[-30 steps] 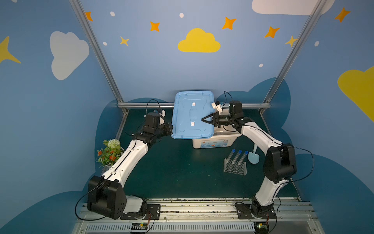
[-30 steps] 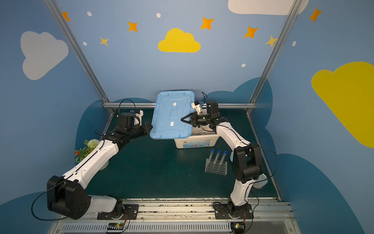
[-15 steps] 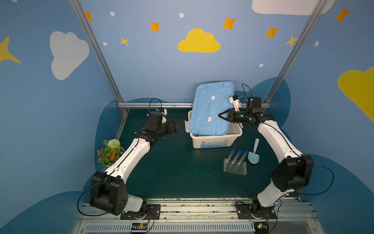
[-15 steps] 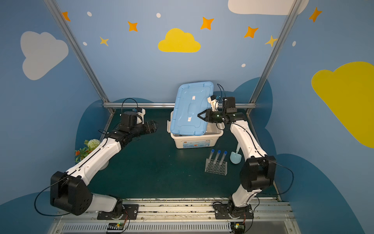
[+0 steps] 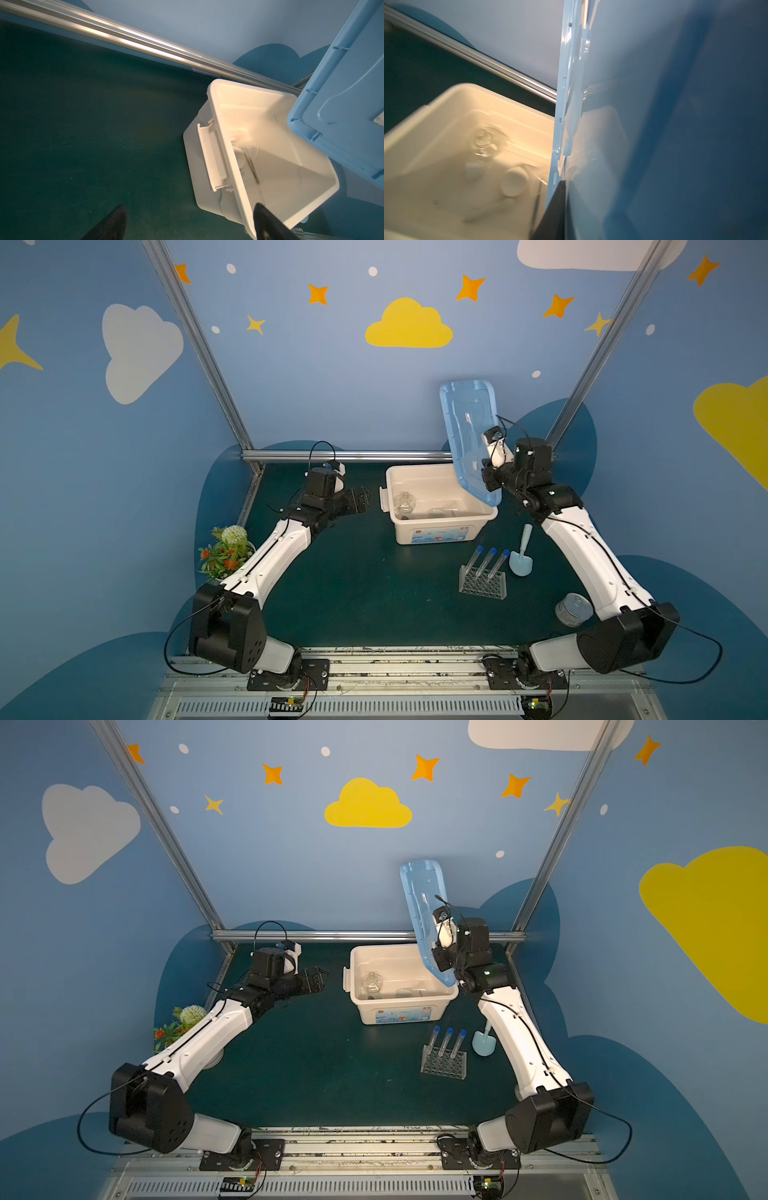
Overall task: Organize the chemistry lab equipment
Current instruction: 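Swing the lid upright and over the box with the right gripper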
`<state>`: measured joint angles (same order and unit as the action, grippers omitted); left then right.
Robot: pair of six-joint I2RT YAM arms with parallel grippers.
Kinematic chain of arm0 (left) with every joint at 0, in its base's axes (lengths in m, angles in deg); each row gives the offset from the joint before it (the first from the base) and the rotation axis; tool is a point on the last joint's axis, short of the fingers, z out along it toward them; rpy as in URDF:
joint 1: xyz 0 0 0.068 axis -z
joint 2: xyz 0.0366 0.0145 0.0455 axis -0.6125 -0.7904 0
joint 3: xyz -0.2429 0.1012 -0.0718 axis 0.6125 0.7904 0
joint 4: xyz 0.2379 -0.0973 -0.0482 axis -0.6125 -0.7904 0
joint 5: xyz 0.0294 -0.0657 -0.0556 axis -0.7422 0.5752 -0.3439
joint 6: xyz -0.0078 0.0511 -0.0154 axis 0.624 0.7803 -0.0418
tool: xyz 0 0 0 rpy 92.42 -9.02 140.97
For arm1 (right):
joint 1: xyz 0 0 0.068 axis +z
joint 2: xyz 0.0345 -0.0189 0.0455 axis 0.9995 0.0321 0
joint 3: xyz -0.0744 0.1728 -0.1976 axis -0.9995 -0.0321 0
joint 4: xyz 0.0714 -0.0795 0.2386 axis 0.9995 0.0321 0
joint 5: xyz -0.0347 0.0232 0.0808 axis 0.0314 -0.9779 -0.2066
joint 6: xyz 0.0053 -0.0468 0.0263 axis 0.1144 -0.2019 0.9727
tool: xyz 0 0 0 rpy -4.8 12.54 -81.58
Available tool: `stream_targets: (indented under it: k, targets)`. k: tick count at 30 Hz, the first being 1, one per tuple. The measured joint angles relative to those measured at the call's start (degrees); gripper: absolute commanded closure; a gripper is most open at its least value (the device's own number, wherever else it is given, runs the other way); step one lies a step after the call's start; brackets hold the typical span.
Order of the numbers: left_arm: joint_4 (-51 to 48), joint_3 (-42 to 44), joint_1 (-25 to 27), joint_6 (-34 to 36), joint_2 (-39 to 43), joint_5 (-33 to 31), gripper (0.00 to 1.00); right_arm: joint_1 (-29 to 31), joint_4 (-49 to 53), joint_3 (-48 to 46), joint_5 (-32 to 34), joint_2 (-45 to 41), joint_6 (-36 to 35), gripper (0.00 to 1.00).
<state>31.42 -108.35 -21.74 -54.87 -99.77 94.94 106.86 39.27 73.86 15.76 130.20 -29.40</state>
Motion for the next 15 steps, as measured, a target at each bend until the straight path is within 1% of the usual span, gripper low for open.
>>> stream_targets:
  k: [2,3,6,11,15]
  targets:
    - [0.55,0.0,0.0,-0.04,-0.87,0.74,0.05,2.08,-6.05,-4.28,5.11,0.02,-7.06,1.0]
    - [0.79,0.0,0.0,-0.11,-1.38,1.27,0.05,3.28,-10.86,-7.39,8.0,0.07,-11.19,1.0]
    - [1.2,-0.02,0.0,-0.26,-2.71,2.75,0.05,6.6,-20.81,-13.14,13.27,0.76,-21.16,1.0]
    - [1.38,-0.02,0.02,-0.37,-3.56,4.02,0.05,11.15,-27.76,-13.42,17.86,1.55,-30.84,1.0]
    - [2.1,-0.02,0.04,-0.48,-3.56,4.59,0.04,13.97,-34.64,-13.42,19.1,1.55,-36.7,0.99]
